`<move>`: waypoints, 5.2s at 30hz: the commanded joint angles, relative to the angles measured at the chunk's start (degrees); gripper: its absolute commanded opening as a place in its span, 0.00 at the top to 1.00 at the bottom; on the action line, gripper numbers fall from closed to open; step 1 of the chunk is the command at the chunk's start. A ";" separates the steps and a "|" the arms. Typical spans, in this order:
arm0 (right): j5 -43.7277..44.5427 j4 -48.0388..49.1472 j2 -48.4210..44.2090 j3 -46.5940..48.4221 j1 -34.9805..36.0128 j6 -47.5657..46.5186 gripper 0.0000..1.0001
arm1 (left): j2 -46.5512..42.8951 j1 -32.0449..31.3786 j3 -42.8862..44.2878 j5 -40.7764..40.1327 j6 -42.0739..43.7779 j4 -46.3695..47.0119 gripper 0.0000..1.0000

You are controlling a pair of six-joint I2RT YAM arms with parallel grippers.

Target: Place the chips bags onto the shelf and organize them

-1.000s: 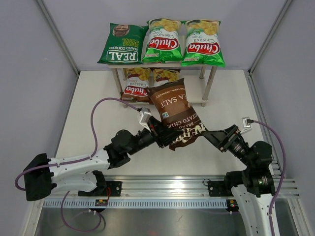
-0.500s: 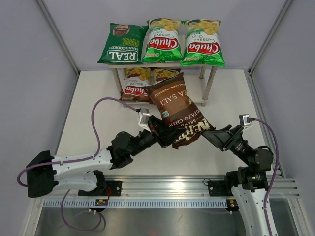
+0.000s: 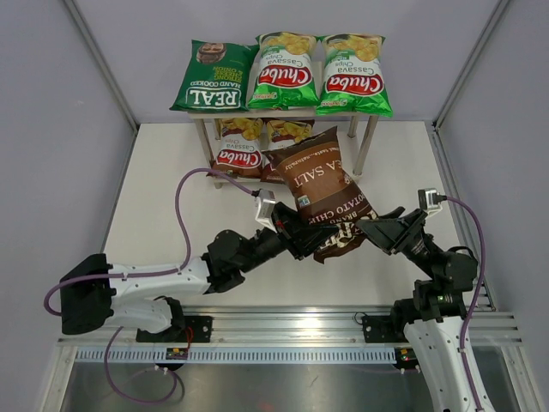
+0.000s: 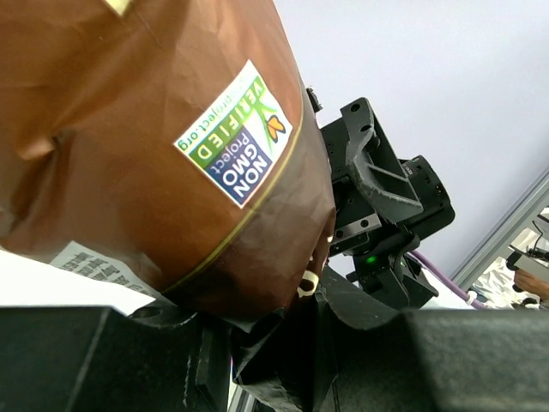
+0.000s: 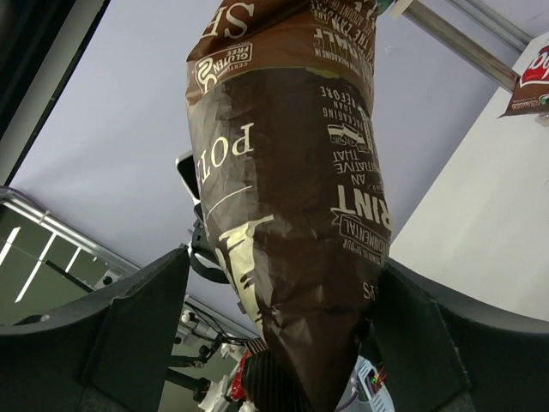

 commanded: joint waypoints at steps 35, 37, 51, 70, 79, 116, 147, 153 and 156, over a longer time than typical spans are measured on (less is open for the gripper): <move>1.17 -2.07 -6.70 -10.34 0.28 -10.25 0.84 | -26.80 -1.39 -11.67 -25.37 -3.64 -35.96 0.01; 2.13 -0.49 -6.36 -12.44 0.28 -9.28 0.84 | -29.64 -1.21 -9.66 -35.02 -8.74 -51.61 0.01; 6.08 34.22 33.70 -6.93 0.20 -5.94 0.85 | -14.89 5.29 13.03 -37.97 -18.87 -94.78 0.01; 12.59 51.38 67.73 10.22 -0.33 -6.11 0.87 | -23.24 6.00 12.76 -32.18 -12.81 -99.43 0.01; 14.88 60.49 81.33 16.54 -0.86 -2.16 0.87 | -22.97 5.82 17.42 -24.62 -5.69 -102.51 0.01; 20.33 65.62 99.03 21.30 -2.18 -2.86 0.84 | -30.80 5.91 11.54 -22.59 -2.17 -100.58 0.01; 22.08 38.11 87.35 18.49 -0.33 -9.62 0.19 | -24.73 21.36 11.89 -25.23 -5.42 -101.73 0.01; 25.33 25.31 79.71 16.46 -0.42 -13.66 0.07 | -25.35 24.98 11.36 -26.19 -5.95 -101.37 0.01; 27.36 18.27 76.98 16.55 -0.51 -16.56 0.05 | -25.35 25.07 11.71 -26.02 -5.95 -102.16 0.01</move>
